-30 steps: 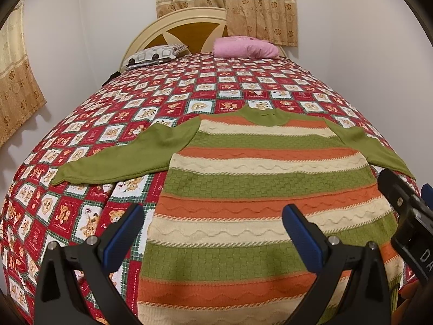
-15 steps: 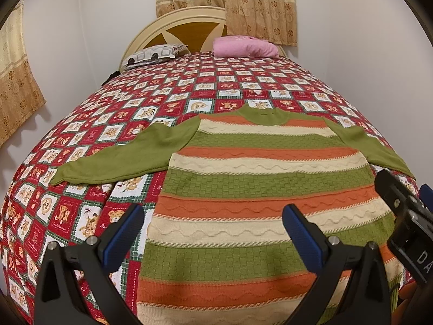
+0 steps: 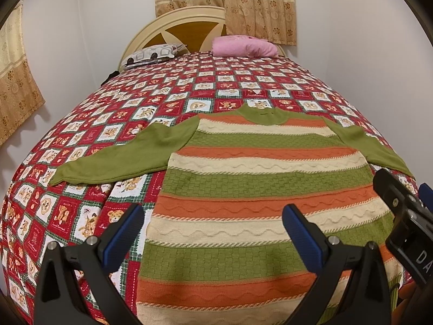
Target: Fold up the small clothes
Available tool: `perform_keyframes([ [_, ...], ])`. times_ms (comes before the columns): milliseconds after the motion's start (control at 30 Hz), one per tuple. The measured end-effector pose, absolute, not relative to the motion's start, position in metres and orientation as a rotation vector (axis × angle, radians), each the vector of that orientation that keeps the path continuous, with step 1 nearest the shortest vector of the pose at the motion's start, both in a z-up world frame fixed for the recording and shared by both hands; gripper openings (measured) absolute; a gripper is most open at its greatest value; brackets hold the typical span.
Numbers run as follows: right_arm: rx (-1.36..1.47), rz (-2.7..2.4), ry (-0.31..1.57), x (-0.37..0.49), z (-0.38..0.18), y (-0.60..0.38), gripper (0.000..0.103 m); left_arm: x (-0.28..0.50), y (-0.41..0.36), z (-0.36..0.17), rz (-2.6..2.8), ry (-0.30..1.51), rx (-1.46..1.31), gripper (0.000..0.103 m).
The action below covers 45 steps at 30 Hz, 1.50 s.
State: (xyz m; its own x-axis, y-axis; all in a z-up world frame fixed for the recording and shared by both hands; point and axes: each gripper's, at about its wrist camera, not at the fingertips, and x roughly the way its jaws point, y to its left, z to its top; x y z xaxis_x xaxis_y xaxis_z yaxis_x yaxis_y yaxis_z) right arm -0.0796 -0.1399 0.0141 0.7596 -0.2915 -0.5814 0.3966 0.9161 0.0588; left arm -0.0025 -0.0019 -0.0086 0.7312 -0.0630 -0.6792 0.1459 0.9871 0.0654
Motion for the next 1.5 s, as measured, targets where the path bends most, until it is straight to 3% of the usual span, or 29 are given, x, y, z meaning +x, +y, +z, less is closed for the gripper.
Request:
perform_keyframes([
  [1000, 0.203, -0.395, 0.656, -0.062, 0.002, -0.157, 0.102, 0.007, -0.012, -0.026, -0.115, 0.785, 0.129, 0.103],
  [1500, 0.224, -0.448, 0.658, -0.04, -0.001, -0.209, 0.102, 0.059, -0.008, -0.037, -0.09, 0.719, 0.109, 0.103],
])
